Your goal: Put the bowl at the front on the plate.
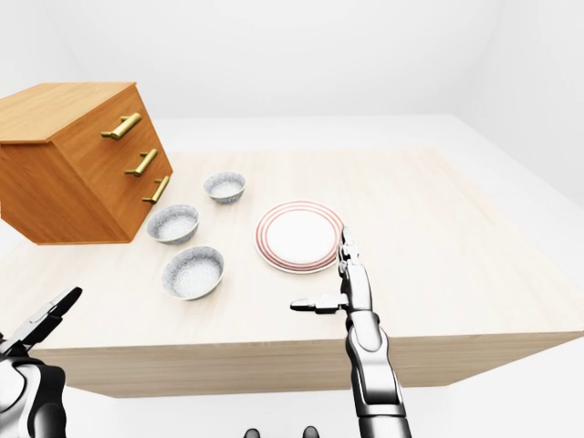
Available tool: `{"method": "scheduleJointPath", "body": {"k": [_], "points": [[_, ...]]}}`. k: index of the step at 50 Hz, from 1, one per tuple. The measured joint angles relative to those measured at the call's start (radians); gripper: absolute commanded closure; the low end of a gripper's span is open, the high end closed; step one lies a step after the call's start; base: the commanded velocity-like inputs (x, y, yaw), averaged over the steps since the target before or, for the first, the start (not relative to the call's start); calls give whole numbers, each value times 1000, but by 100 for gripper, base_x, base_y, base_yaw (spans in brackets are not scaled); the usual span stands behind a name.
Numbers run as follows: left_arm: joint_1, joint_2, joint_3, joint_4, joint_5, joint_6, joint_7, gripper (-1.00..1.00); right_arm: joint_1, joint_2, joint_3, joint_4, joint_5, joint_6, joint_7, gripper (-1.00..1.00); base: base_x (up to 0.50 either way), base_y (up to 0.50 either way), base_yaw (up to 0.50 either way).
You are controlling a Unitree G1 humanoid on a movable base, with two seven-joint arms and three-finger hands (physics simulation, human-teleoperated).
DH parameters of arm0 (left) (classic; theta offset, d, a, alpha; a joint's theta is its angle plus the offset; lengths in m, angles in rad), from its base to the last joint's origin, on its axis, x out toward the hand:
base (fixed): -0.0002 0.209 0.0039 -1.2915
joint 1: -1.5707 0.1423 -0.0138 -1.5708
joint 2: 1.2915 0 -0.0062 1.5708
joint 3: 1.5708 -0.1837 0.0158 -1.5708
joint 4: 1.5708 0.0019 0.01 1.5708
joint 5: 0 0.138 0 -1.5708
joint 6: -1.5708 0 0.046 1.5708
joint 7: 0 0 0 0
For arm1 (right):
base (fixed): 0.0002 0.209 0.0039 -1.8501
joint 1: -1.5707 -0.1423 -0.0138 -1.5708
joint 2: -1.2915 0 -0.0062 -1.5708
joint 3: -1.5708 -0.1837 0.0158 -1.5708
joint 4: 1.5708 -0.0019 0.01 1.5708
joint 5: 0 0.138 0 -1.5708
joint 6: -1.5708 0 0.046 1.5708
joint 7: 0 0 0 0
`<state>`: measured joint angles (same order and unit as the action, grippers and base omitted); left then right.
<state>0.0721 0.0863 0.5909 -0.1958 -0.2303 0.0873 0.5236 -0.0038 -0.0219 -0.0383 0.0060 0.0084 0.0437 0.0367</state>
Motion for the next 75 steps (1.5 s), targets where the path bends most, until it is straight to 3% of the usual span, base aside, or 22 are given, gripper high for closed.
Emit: {"method": "scheduleJointPath", "body": {"k": [42,52,60,64,75], "points": [[-3,-3,1,-9,-1,0,0,-100,1,2,5,-8,-12,-13,9,-100,50,0,0],[-3,-3,1,-9,-1,0,0,-100,18,3,6,-48,-16,-4,5,-100,0,0,0],[-5,-2,2,-11,-3,0,0,-100,38,4,-3,-115,-10,43,-6,-100,0,0,0],[-5,-1,2,-12,-5,0,0,-100,44,1,-5,-168,-17,44,-9,-100,0,0,0],[-8,2,-1,-2,-6,0,0,-100,7,-28,42,-380,-201,44,22,-100,0,0,0]]}}
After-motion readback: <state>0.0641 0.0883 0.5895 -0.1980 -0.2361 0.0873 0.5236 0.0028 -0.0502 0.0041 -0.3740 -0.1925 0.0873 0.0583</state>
